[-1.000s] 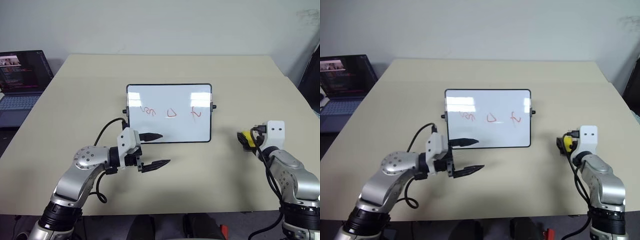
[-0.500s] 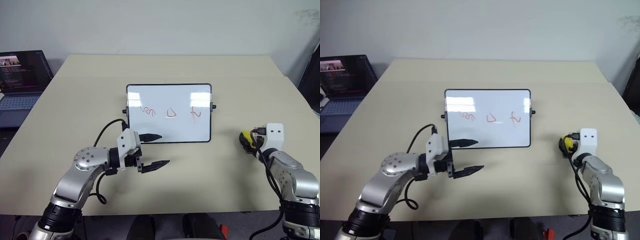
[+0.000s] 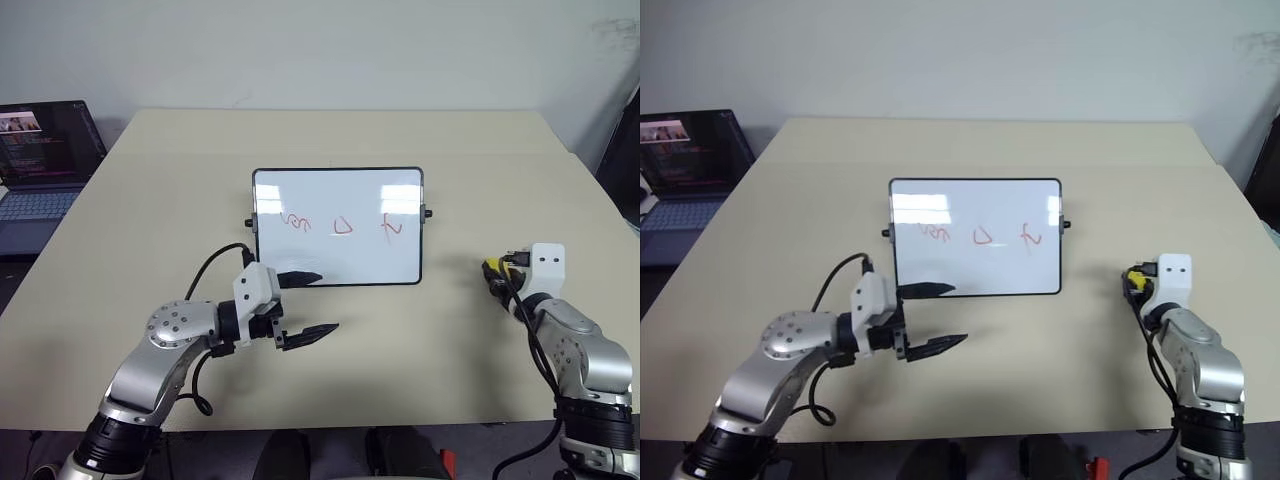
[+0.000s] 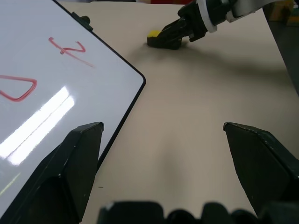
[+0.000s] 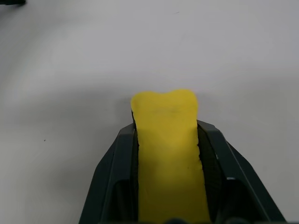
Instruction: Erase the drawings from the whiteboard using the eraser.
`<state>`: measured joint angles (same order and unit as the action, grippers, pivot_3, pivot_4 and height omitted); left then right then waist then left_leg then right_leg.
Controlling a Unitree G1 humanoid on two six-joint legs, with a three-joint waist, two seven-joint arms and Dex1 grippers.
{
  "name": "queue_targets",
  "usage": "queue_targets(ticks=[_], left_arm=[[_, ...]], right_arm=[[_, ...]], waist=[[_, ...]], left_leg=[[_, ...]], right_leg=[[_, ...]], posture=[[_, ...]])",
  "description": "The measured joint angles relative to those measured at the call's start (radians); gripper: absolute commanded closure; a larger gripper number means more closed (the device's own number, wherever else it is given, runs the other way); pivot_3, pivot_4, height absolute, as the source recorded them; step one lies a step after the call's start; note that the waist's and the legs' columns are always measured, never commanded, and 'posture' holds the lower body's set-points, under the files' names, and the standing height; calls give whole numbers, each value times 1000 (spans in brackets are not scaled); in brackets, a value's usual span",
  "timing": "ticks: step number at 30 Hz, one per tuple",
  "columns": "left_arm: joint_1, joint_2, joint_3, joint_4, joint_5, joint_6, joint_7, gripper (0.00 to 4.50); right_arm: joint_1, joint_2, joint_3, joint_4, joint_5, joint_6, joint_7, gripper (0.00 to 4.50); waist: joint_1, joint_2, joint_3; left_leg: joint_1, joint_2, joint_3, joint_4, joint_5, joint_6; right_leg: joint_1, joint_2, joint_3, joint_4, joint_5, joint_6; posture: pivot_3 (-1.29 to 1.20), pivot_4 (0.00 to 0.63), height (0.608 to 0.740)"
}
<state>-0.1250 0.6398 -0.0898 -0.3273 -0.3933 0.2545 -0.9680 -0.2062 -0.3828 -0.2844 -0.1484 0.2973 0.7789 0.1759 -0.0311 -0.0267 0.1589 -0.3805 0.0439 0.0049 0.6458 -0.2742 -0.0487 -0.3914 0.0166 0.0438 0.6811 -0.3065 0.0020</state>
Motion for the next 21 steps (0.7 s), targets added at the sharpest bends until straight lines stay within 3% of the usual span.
queue_targets(ticks=[6,14,21], left_arm=[[28,1,24,-26,-1,16,42,0],[153,12,166,-64,-25,69,116,0],[180,40,257,-44,-14,73,155,0]], right_arm=[[42,-32,33,-49,-3,-1,45,3196],[114,-181,196,-415,0,0,181,3196],[-125,-158,481,-452,-45,-14,252,3196]], waist=[[0,0,0],[-7,2,1],[-2,1,0]], left_leg=[[0,0,0,0,0,0],[1,1,-1,0,0,0],[2,0,-2,2,0,0]], right_leg=[[0,0,0,0,0,0],[0,0,-1,0,0,0],[2,0,-2,0,0,0]], posture=[[0,150,740],[0,150,740],[0,150,740]])
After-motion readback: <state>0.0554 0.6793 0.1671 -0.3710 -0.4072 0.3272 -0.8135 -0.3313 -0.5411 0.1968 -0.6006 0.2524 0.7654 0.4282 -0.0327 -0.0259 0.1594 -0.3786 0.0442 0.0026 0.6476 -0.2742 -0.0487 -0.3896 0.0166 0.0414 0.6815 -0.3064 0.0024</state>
